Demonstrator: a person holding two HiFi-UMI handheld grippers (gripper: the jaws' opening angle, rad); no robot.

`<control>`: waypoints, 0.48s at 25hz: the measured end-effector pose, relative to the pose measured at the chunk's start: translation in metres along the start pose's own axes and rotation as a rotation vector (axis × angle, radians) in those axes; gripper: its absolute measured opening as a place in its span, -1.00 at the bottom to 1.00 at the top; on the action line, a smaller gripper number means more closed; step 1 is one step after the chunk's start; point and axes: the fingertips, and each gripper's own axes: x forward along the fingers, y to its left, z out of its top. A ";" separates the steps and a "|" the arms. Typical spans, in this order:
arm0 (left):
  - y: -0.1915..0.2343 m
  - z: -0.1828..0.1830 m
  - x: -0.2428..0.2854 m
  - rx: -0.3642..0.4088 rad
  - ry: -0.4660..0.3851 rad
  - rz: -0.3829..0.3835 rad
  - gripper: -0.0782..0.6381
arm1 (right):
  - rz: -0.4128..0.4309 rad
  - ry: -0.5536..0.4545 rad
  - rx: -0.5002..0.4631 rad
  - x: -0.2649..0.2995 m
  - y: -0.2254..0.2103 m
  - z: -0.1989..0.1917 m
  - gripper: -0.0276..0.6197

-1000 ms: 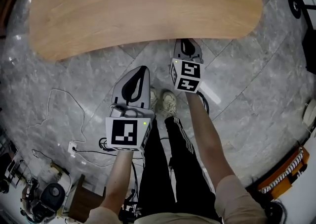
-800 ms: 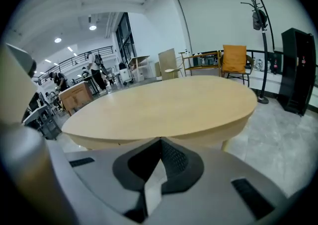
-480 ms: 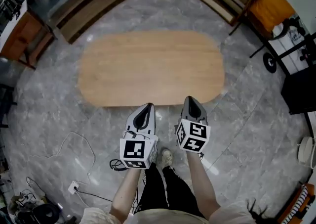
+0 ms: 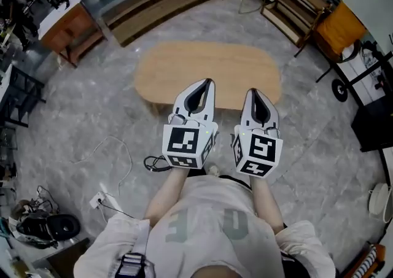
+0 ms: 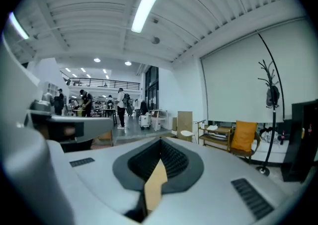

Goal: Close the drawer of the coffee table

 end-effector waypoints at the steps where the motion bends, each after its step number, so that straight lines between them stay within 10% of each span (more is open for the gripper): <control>1: -0.005 0.004 -0.003 -0.007 -0.004 -0.008 -0.76 | 0.015 -0.013 -0.027 -0.009 0.003 0.004 -0.90; 12: -0.017 -0.016 -0.047 0.026 0.032 0.017 -0.76 | 0.064 -0.044 -0.123 -0.047 0.031 0.000 -0.90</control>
